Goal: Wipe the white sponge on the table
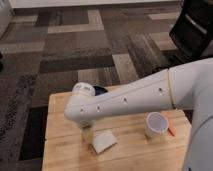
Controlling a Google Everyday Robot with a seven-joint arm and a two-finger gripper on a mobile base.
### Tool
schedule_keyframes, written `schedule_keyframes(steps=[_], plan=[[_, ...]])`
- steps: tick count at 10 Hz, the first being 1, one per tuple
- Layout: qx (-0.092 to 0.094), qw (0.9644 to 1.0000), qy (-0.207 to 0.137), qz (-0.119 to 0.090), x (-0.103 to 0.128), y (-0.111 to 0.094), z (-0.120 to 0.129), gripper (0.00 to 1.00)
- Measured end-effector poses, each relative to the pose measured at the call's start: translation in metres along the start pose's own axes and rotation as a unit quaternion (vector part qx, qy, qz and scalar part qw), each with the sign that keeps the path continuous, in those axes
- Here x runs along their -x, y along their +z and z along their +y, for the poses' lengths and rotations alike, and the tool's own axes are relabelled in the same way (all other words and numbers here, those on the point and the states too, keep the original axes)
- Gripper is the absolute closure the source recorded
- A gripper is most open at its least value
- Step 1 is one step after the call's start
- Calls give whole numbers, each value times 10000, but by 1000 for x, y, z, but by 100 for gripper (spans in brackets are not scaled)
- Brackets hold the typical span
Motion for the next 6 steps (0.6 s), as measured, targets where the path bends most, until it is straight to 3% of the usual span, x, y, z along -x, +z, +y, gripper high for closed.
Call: schedule_keyframes(steps=[2,3,6], plan=[[160,9983,-561,-73,-6,5,19,20],[192,9974,-684,-78,-9,6,22,20],[334,9917,-1240,-24,-24,23,32,20]])
